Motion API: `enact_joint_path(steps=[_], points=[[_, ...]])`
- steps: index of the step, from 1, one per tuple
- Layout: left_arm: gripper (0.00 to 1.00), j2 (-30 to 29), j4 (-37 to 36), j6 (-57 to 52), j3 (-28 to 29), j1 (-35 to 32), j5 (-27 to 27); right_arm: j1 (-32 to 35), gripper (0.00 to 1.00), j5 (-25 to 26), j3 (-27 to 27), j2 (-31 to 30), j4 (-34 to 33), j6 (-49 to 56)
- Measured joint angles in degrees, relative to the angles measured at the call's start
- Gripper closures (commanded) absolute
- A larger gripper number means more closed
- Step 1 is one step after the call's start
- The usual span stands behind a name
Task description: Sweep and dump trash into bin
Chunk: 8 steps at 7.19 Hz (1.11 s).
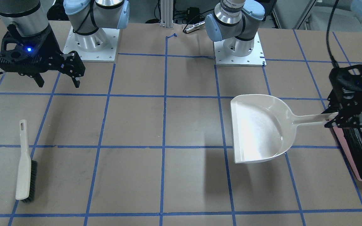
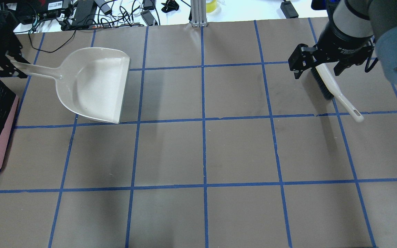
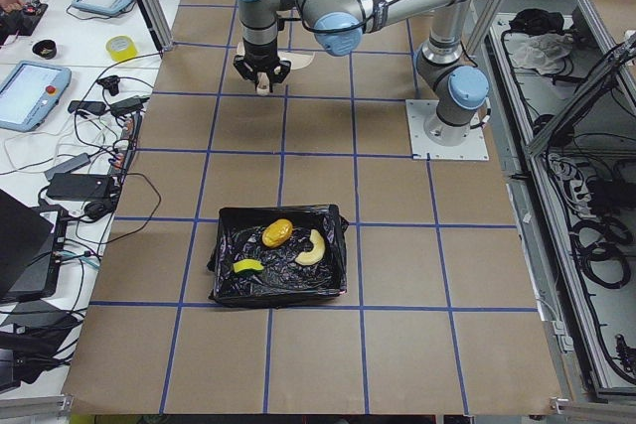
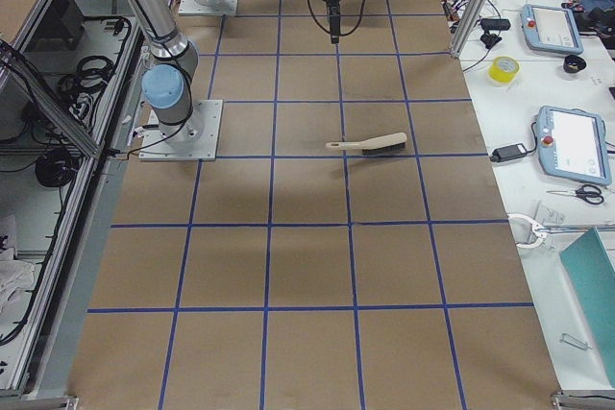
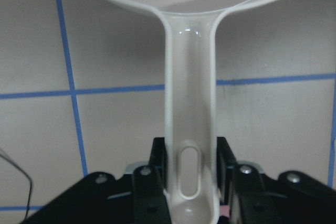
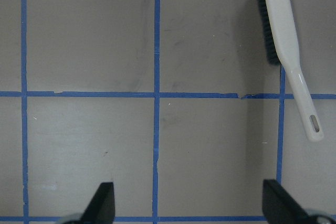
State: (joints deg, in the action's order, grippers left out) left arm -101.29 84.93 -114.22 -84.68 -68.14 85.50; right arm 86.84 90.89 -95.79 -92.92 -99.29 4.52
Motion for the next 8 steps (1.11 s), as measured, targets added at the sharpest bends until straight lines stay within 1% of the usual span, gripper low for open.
enact_joint_path(steps=[2, 5, 6, 8], points=[[1.00, -6.25, -4.45, 5.80, 0.19, -5.16, -0.10, 0.00, 0.00, -0.20, -0.20, 0.50, -0.16, 0.17], [1.00, -17.39, -7.65, 7.43, 6.74, -6.58, -0.14, 0.00, 0.00, -0.17, -1.64, 0.61, -0.30, -0.16], [1.00, -19.71, -7.93, 7.55, 7.81, -7.06, -0.52, 0.00, 0.00, 0.06, -1.82, 0.59, -0.37, -0.29], [1.00, -21.98, -9.08, 7.45, 8.17, -8.05, -0.32, 0.00, 0.00, 0.33, -1.79, 0.57, -0.41, -0.25]])
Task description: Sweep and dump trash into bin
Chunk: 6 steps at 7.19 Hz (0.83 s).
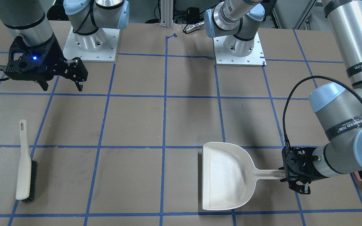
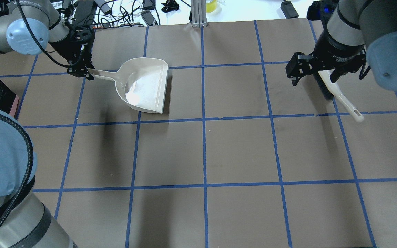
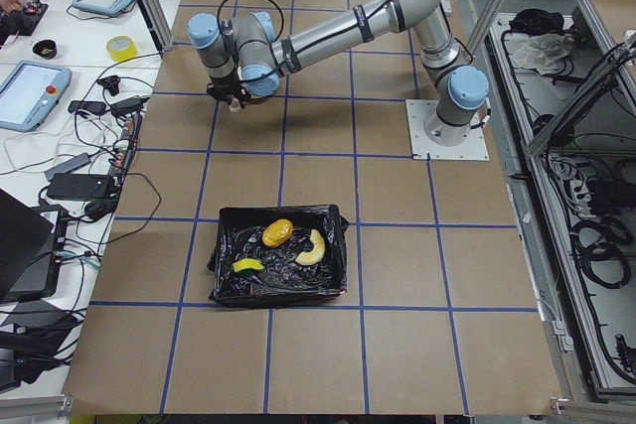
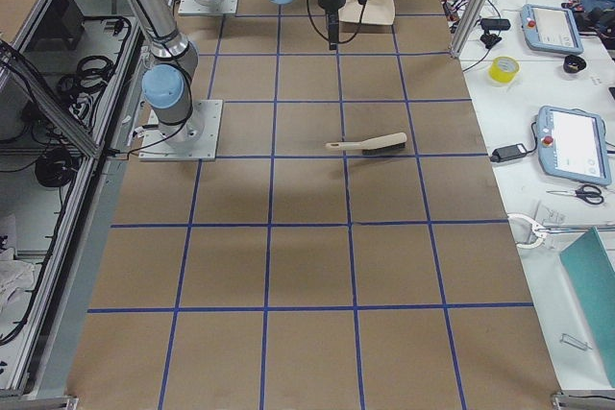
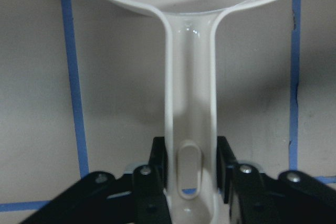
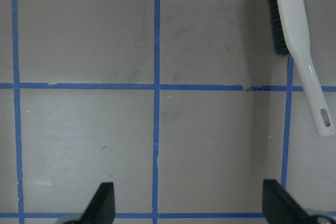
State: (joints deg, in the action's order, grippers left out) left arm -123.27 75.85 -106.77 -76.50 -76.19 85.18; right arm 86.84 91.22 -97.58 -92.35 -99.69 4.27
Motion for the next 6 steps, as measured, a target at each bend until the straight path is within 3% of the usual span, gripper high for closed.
enact_joint_path(steps=[3, 4, 5, 6], points=[[1.00, -0.30, -0.61, -0.17, -0.29, -0.13, 1.87, 0.00, 0.00, -0.04, 0.04, 0.02, -0.04, -0.25], [0.64, -0.32, -0.77, -0.17, -0.46, -0.13, 2.30, 0.00, 0.00, -0.21, -0.04, 0.04, -0.06, -0.40], [0.37, -0.35, -1.11, -0.13, -0.68, -0.15, 2.28, 0.00, 0.00, -0.37, -0.08, 0.04, -0.08, -0.48], [0.32, -0.31, -1.74, -0.13, -1.03, -0.16, 2.24, 0.00, 0.00, -0.38, -0.10, 0.03, -0.10, -0.44]])
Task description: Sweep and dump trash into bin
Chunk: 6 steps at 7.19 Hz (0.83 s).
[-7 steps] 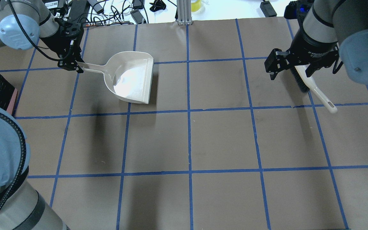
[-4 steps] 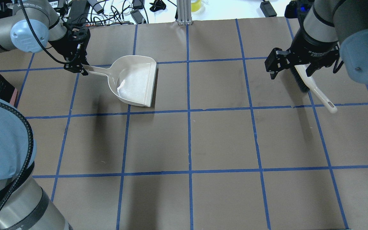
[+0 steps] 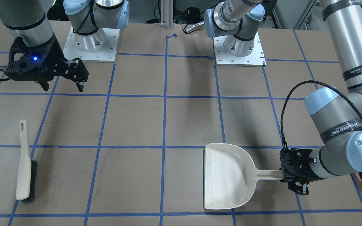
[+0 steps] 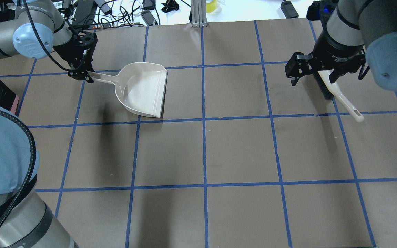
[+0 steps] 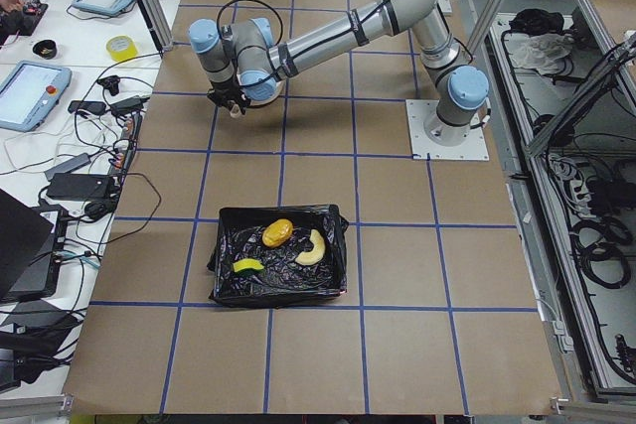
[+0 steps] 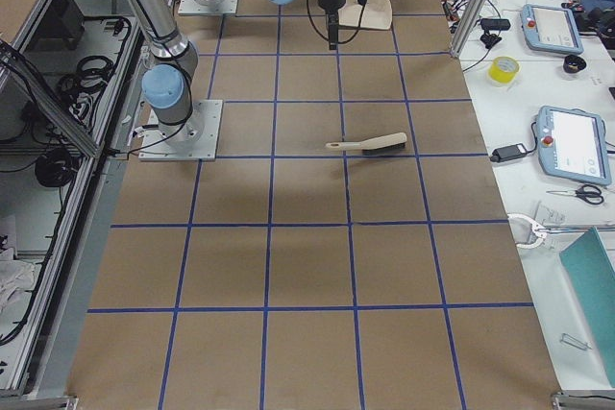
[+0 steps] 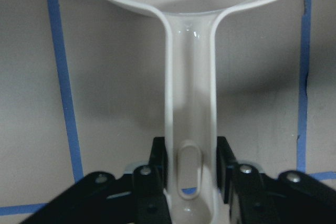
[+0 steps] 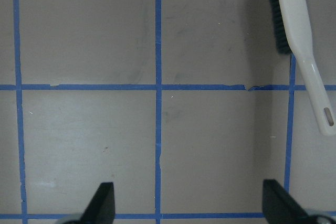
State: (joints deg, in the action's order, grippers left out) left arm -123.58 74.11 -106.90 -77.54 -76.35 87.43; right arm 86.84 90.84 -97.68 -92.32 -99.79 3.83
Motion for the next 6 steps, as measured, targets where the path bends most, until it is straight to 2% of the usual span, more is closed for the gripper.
enact_joint_path(steps=[2, 4, 6], points=[[0.32, 2.12, -0.79, 1.03, -0.17, -0.17, 0.43, 0.00, 0.00, 0.09, -0.01, 0.01, -0.01, 0.12], [0.31, 6.45, 1.93, 6.38, -0.05, -1.42, 0.62, 0.00, 0.00, 0.13, -0.04, 0.03, 0.01, 0.19], [0.22, 11.84, 8.67, 24.39, -0.01, -5.63, 0.63, 0.00, 0.00, -0.19, -0.05, 0.03, -0.04, 0.28]])
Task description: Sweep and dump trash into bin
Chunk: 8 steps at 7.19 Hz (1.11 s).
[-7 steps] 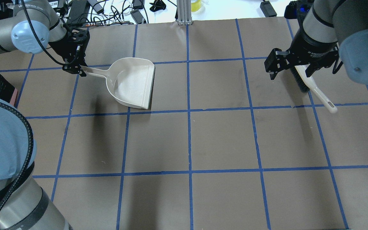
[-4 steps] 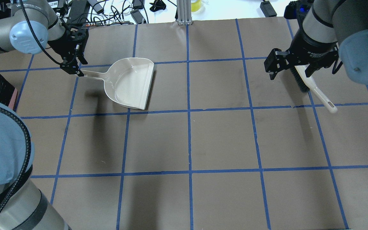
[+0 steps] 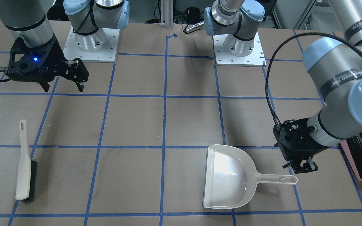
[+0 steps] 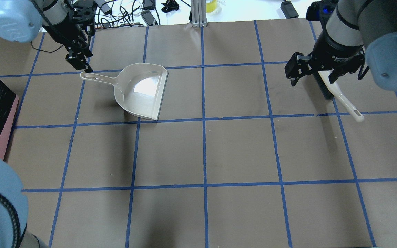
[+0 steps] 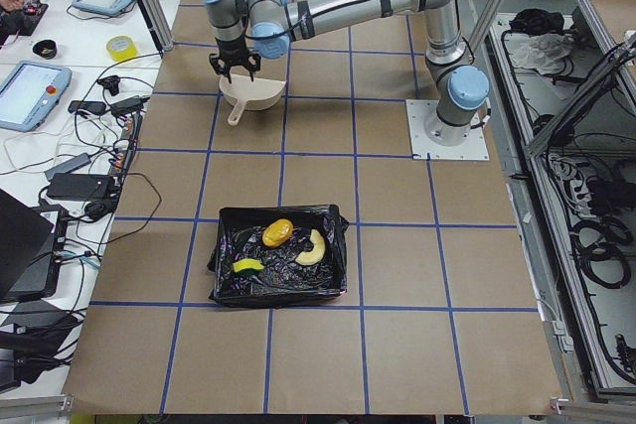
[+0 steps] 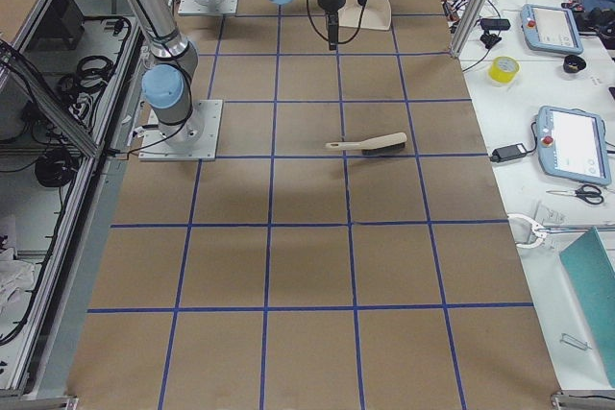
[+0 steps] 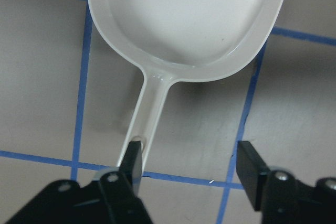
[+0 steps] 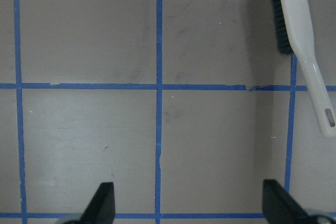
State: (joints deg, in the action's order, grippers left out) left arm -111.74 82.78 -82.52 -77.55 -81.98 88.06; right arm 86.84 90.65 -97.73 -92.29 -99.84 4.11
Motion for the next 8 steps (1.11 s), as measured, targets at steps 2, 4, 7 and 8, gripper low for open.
enact_joint_path(steps=[2, 4, 7, 8], points=[[0.04, 5.46, 4.76, 22.04, -0.35, -5.99, -0.15, 0.00, 0.00, -0.17, 0.00, -0.08, 0.01, -0.17], [0.00, 8.75, 5.87, 38.67, -0.85, -10.63, -0.07, 0.00, 0.00, -0.17, 0.00, -0.11, 0.05, -0.13], [0.00, 14.01, 5.81, 60.55, -3.41, -12.23, 1.66, 0.00, 0.00, 0.34, 0.00, -0.24, 0.05, -0.25], [0.00, 15.54, 5.96, 65.74, -4.41, -12.22, 1.96, 0.00, 0.00, 0.58, 0.00, -0.41, 0.08, -0.25]])
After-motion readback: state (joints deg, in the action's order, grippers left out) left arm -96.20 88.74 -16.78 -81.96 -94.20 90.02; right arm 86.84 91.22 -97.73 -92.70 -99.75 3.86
